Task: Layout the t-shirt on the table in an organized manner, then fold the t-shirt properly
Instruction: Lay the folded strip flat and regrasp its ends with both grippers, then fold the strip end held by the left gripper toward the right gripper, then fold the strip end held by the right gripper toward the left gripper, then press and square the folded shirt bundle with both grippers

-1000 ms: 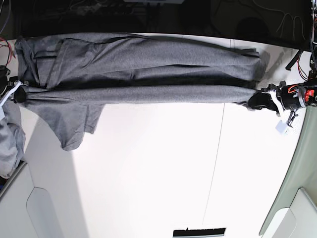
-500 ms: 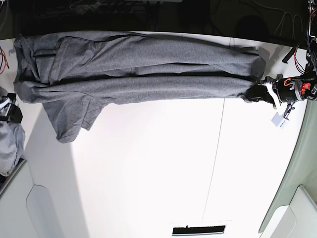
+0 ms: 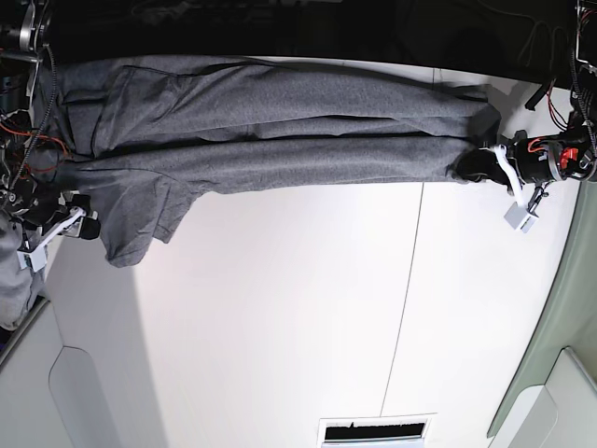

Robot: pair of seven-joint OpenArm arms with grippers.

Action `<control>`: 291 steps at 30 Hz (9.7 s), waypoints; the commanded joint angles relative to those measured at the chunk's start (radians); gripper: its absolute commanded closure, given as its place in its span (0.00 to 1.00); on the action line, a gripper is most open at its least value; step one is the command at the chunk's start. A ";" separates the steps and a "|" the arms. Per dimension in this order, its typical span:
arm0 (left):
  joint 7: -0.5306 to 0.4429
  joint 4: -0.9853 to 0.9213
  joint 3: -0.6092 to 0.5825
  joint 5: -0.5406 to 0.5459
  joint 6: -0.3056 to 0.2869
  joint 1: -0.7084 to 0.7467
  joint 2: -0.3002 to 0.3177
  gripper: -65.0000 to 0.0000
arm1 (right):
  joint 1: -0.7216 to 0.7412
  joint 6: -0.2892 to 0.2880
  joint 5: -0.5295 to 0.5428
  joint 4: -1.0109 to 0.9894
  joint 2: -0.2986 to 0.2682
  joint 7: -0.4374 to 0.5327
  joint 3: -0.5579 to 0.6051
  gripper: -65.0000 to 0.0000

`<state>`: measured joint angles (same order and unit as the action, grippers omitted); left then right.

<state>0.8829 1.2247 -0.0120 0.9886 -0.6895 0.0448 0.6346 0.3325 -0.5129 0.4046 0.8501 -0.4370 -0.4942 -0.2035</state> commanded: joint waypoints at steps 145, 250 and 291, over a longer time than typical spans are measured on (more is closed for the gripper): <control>-0.243 0.573 -0.249 -0.529 0.114 0.122 -0.407 0.48 | -0.640 -0.052 0.296 0.624 0.082 -0.193 -0.393 0.41; -0.289 0.084 -0.203 -0.554 -0.009 -0.101 -0.509 0.95 | -0.162 -0.060 0.043 0.386 0.167 -0.112 0.272 1.00; -0.130 0.392 -0.019 -0.220 -0.009 0.144 -0.258 0.95 | -0.424 -0.043 0.145 0.668 0.208 -0.198 0.068 1.00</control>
<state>0.7738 1.6001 -0.0330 0.7399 -0.6880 0.2047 0.3729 -0.1032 -0.5529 0.5339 1.4994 -0.2222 -0.7143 -0.1310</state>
